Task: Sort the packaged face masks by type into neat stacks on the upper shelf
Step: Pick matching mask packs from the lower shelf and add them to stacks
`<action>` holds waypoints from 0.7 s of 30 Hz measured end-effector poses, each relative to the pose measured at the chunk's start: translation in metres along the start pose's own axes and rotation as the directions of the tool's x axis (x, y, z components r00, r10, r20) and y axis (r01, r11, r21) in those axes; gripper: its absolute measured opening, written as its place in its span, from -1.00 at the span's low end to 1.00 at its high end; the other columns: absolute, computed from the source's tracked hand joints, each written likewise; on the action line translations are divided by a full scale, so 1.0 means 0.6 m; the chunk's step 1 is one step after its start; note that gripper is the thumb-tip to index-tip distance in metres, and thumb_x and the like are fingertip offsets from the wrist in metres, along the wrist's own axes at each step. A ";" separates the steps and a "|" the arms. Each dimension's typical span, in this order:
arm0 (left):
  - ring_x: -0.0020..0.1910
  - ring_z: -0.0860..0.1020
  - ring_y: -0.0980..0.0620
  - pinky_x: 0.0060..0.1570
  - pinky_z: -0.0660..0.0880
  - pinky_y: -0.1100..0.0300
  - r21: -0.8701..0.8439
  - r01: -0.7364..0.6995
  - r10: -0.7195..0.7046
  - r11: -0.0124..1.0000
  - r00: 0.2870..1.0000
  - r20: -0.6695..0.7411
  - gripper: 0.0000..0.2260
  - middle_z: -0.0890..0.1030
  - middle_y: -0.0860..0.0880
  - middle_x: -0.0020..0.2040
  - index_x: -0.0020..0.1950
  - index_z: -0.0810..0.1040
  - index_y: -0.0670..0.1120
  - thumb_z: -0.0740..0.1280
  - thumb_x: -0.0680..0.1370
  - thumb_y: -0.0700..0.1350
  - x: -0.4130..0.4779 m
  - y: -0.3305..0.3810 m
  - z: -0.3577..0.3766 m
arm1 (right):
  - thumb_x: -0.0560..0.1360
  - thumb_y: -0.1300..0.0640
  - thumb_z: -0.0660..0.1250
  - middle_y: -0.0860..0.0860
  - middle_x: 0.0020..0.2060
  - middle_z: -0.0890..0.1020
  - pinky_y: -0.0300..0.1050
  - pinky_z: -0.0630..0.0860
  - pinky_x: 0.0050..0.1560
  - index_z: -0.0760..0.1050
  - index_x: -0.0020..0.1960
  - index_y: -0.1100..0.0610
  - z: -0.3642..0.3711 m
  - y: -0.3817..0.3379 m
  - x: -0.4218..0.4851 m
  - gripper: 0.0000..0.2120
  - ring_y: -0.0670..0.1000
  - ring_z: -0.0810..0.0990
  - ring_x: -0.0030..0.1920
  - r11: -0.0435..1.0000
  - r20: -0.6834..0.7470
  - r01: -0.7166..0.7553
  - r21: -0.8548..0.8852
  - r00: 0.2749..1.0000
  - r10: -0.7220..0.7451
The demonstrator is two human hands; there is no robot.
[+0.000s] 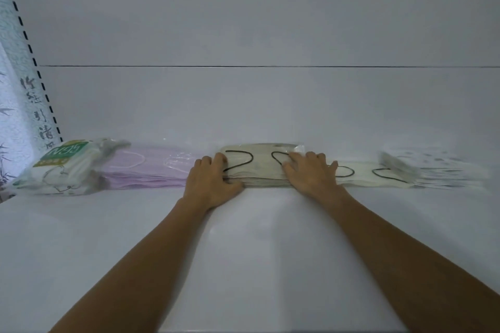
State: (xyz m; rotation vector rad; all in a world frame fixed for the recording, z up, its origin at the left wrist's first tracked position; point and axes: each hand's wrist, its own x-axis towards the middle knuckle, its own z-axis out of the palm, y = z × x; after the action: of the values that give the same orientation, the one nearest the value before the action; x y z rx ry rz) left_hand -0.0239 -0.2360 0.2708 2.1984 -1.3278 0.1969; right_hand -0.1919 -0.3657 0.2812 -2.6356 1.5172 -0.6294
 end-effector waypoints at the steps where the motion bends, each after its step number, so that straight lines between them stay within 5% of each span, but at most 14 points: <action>1: 0.17 0.37 -0.08 0.10 0.33 0.14 0.013 -0.004 0.005 1.000 1.000 -0.012 -0.44 0.45 -0.08 0.13 0.24 0.36 -0.03 0.39 0.35 0.20 -0.001 -0.001 -0.001 | 0.56 -0.14 0.03 0.12 0.19 0.44 0.27 0.13 0.30 0.44 0.25 -0.02 -0.001 -0.002 -0.001 -0.61 0.17 0.31 0.28 1.000 0.013 -0.006 0.018 1.000 0.006; 4: 0.15 0.39 -0.06 0.06 0.32 0.16 -0.003 -0.011 0.010 1.000 0.998 -0.062 -0.41 0.47 -0.06 0.07 0.20 0.39 0.00 0.39 0.29 0.27 -0.008 -0.007 -0.008 | 0.52 -0.20 0.08 0.12 0.18 0.42 0.22 0.16 0.30 0.49 0.22 0.01 -0.009 -0.007 -0.005 -0.57 0.16 0.34 0.27 0.999 0.001 -0.018 0.046 1.000 0.018; 8: 0.17 0.37 -0.09 0.12 0.31 0.13 0.051 -0.013 0.018 0.999 0.994 -0.104 -0.27 0.49 -0.08 0.13 0.23 0.43 0.00 0.13 0.18 0.37 -0.013 -0.003 -0.010 | 0.49 -0.21 0.16 0.09 0.18 0.37 0.17 0.18 0.30 0.47 0.25 0.03 -0.009 -0.010 -0.010 -0.55 0.13 0.40 0.24 0.989 -0.076 -0.043 0.143 0.996 0.055; 13: 0.38 0.19 -0.17 0.29 0.20 0.02 0.194 -0.058 0.095 0.979 0.978 -0.188 -0.38 0.25 -0.17 0.40 0.37 0.36 -0.02 0.41 0.37 0.13 -0.014 0.002 -0.006 | 0.52 -0.20 0.20 0.07 0.38 0.26 0.22 0.05 0.40 0.36 0.35 -0.04 -0.003 -0.008 -0.010 -0.55 0.11 0.27 0.36 0.994 -0.270 0.017 0.109 0.963 0.013; 18: -0.17 0.51 -0.14 -0.18 0.28 0.17 0.160 -0.222 0.262 0.962 0.914 -0.309 -0.66 0.51 -0.07 -0.12 -0.05 0.52 -0.11 0.49 0.25 -0.07 -0.016 0.005 -0.014 | 0.30 -0.32 0.39 -0.08 0.10 0.47 0.10 0.01 0.42 0.44 0.05 0.02 -0.014 -0.019 -0.023 -0.49 -0.01 0.37 0.22 0.960 -0.219 0.255 0.118 0.949 -0.225; 21: -0.13 0.53 -0.09 -0.20 0.24 0.19 0.146 -0.194 0.218 0.970 0.961 -0.169 -0.84 0.58 0.01 -0.14 -0.08 0.48 -0.07 0.36 0.41 -0.05 -0.023 0.018 -0.020 | 0.27 -0.28 0.44 -0.06 0.21 0.38 0.16 -0.03 0.43 0.43 0.10 0.02 -0.011 -0.027 -0.025 -0.44 0.01 0.27 0.31 0.944 -0.132 0.328 0.036 0.938 -0.321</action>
State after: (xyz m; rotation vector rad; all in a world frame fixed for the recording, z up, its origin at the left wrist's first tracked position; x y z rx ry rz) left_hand -0.0380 -0.2228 0.2795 2.0827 -1.4729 0.5654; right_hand -0.1879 -0.3435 0.2859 -2.8742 1.0709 -0.8573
